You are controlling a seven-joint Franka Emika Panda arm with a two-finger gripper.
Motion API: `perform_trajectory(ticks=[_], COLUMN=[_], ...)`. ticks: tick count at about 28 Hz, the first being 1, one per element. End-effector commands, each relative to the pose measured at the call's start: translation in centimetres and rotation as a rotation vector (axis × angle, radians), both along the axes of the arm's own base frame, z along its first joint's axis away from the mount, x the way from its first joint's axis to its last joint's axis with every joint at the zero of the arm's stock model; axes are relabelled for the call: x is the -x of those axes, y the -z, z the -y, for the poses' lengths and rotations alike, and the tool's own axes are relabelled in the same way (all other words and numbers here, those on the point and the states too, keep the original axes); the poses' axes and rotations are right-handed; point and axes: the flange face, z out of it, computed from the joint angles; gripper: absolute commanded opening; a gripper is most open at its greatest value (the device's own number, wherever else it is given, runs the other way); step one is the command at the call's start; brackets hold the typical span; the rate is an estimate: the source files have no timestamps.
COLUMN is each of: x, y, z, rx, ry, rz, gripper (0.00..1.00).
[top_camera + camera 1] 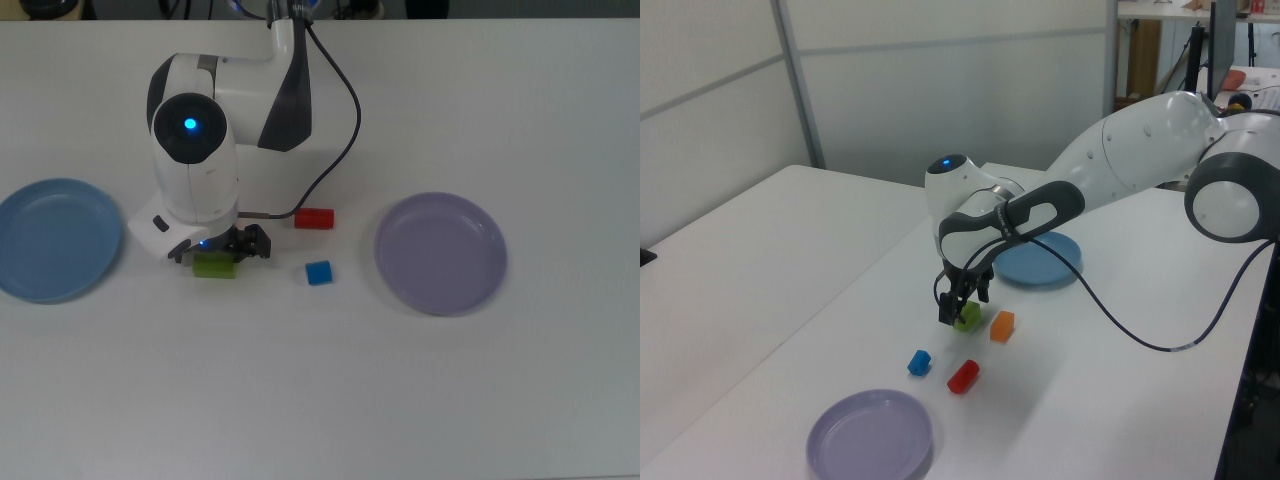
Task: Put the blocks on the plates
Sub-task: 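Close the gripper on the green block, then carry the green block to the light blue plate and release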
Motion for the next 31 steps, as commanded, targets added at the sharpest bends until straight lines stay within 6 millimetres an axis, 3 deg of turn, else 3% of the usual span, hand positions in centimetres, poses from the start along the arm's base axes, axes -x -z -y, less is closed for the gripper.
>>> perform_trajectory(ticks=[1, 6, 12, 16, 19, 24, 25, 28, 31], x=[-0.1, -0.2, -0.1, -0.1, -0.2, -0.1, -0.1, -0.2, -0.1], y=[0.5, 0.6, -1.6, -0.9, -0.1, 0.0, 0.0, -0.1, -2.3], z=[0.2, -0.2, 1.0, 0.8, 0.6, 0.6, 0.6, 0.6, 1.3], rx=[-0.004, -0.01, -0.027, -0.028, -0.028, -0.029, -0.029, -0.029, -0.029], ry=[-0.008, -0.003, 0.019, 0.013, 0.007, 0.008, 0.008, 0.011, 0.023], rz=[0.018, 0.018, 0.043, 0.038, 0.029, 0.028, 0.028, 0.029, 0.051], gripper=[1.0, 1.0, 1.0, 0.98, 0.67, 0.52, 0.4, 0.25, 0.21])
